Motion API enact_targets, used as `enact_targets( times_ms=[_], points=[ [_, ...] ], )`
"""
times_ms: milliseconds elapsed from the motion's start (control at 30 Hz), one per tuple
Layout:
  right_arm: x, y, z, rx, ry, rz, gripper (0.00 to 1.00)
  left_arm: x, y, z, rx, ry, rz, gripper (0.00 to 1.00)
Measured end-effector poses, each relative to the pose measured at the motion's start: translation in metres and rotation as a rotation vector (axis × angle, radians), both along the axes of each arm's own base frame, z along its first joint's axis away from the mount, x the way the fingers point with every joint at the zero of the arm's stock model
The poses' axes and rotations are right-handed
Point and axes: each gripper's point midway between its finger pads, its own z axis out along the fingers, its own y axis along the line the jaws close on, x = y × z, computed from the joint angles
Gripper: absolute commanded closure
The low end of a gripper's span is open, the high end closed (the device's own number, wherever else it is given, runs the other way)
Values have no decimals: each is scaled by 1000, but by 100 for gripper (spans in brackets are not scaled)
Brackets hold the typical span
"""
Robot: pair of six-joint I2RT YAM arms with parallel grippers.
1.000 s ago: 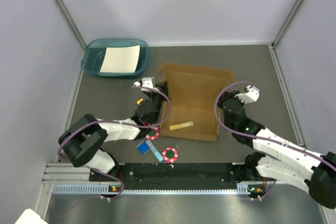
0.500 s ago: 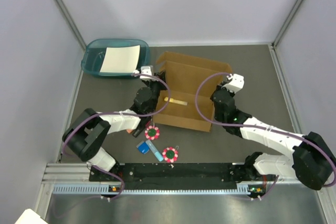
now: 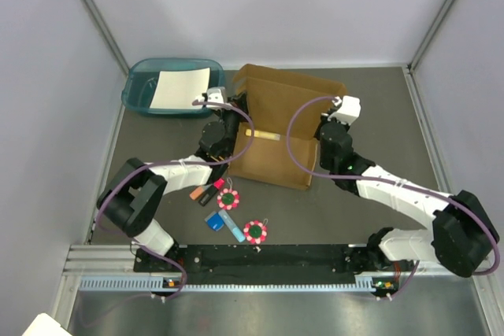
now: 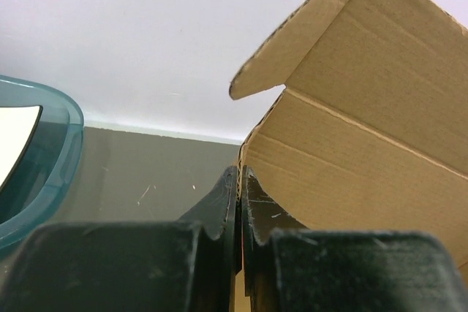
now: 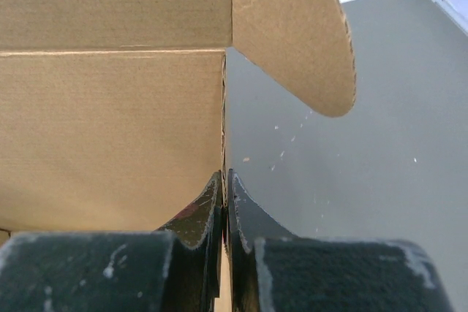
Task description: Fold the paper box
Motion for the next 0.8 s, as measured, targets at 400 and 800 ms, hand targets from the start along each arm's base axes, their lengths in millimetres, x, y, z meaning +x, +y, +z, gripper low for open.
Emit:
enact_targets(
  times_ms=[400,800],
  points=[
    [10,-1,-18,23,31,-29,100,-4,1,-52,-84,124,-38,100],
    [10,-1,-23,97,5,-51,100,-16,3,-57,-251,147,-79,100]
  ],
)
